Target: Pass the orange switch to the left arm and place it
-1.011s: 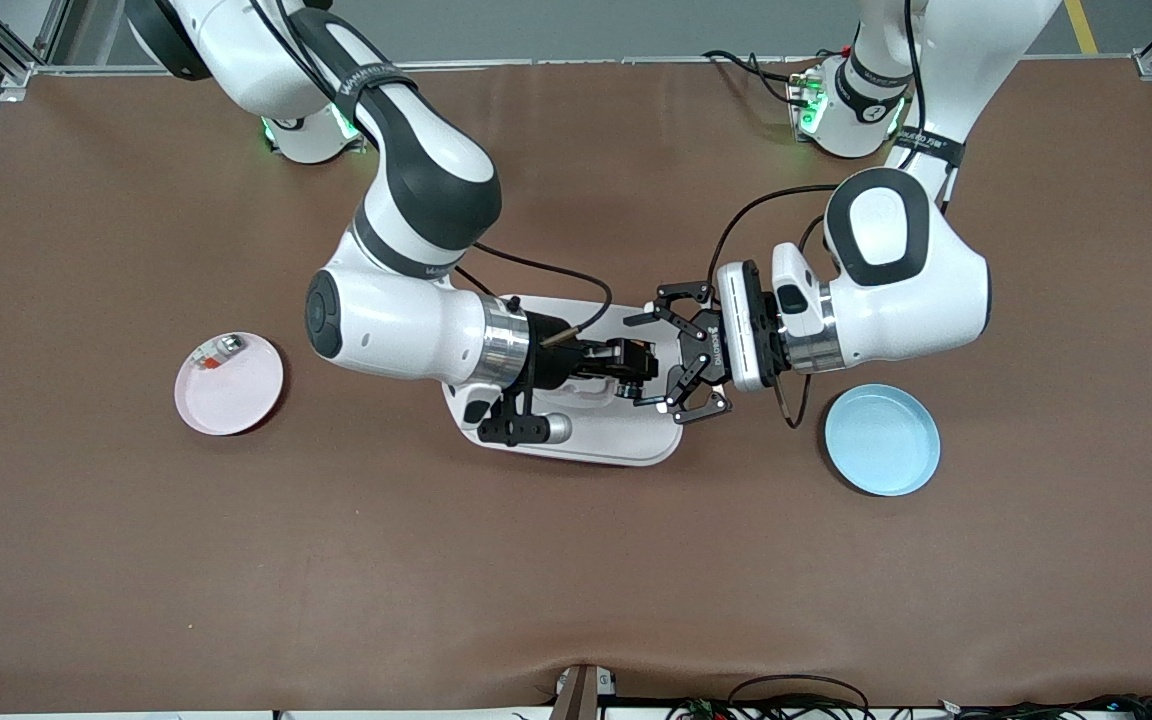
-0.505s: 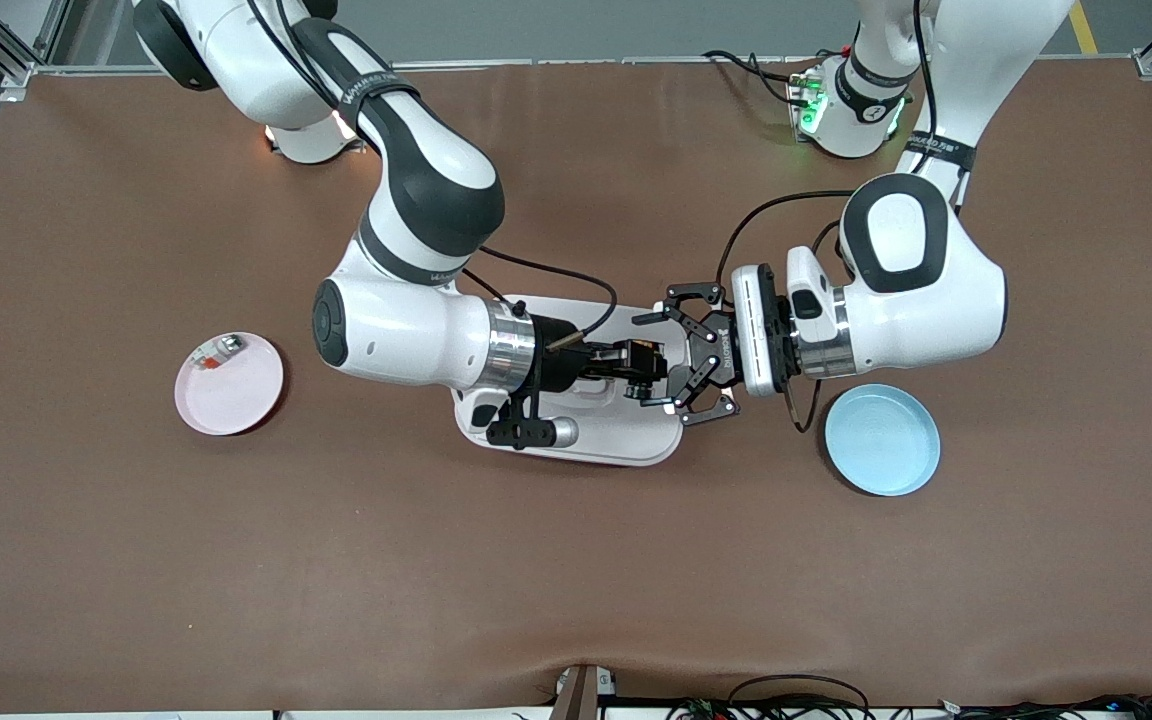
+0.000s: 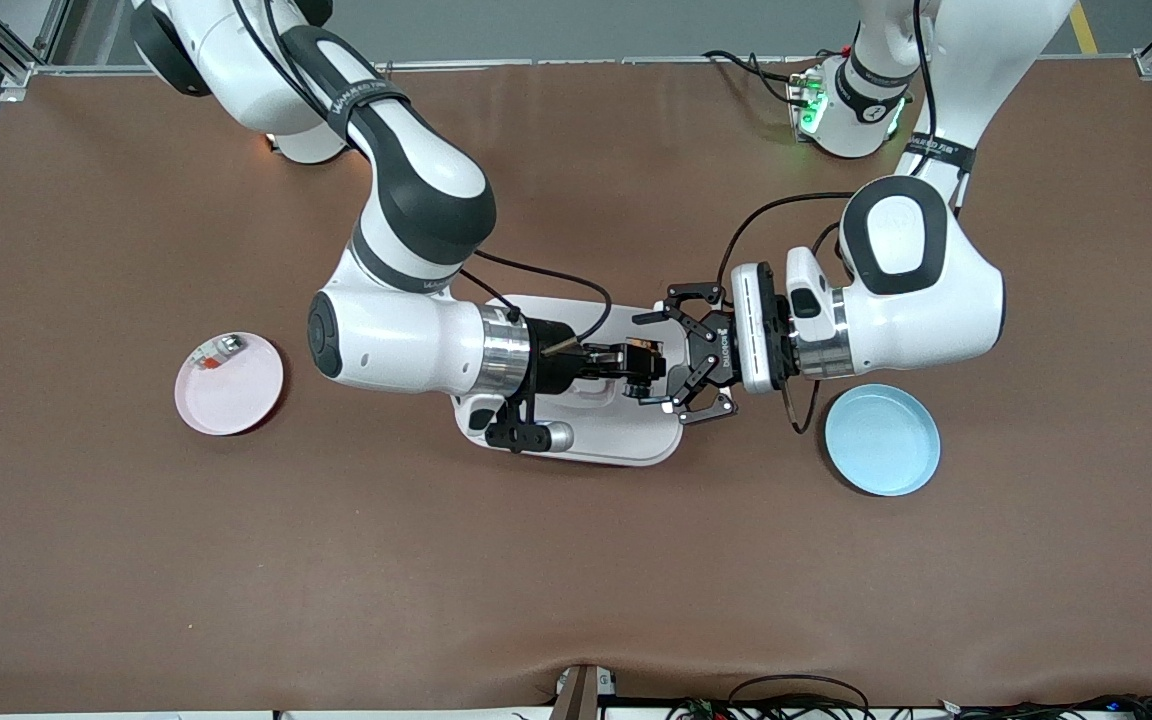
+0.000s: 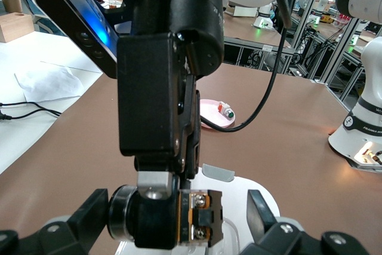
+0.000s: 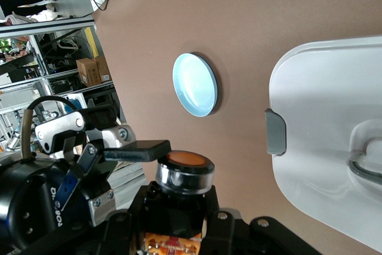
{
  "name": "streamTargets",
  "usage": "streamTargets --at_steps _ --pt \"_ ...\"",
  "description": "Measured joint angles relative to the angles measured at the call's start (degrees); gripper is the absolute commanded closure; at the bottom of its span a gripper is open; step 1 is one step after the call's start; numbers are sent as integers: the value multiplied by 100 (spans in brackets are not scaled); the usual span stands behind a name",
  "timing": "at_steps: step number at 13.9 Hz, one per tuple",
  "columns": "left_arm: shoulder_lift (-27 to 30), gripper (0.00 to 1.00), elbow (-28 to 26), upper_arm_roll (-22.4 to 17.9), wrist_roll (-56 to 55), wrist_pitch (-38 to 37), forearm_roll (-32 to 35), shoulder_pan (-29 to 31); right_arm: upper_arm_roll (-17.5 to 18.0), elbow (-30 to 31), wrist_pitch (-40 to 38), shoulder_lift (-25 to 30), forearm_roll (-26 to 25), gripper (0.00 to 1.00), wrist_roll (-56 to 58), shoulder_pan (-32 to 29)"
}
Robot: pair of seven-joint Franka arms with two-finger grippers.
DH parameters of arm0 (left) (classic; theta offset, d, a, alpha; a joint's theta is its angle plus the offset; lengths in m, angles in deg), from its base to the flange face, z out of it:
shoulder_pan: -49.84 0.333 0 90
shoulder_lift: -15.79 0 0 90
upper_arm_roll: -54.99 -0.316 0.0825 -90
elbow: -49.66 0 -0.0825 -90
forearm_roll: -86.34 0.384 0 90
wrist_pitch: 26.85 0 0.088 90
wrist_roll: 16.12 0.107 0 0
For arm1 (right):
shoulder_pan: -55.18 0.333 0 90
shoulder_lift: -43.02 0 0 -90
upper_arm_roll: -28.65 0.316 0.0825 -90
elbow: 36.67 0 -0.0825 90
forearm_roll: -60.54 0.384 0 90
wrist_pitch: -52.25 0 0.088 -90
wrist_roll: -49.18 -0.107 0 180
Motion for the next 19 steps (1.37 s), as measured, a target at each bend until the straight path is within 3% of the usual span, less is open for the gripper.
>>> streamTargets --at_steps 7,19 --pt "3 0 63 48 -218 -79 0 -4 55 -134 -392 2 -27 100 -6 -128" --pt "138 0 8 92 -447 -401 0 340 49 -296 -260 3 -154 100 525 -211"
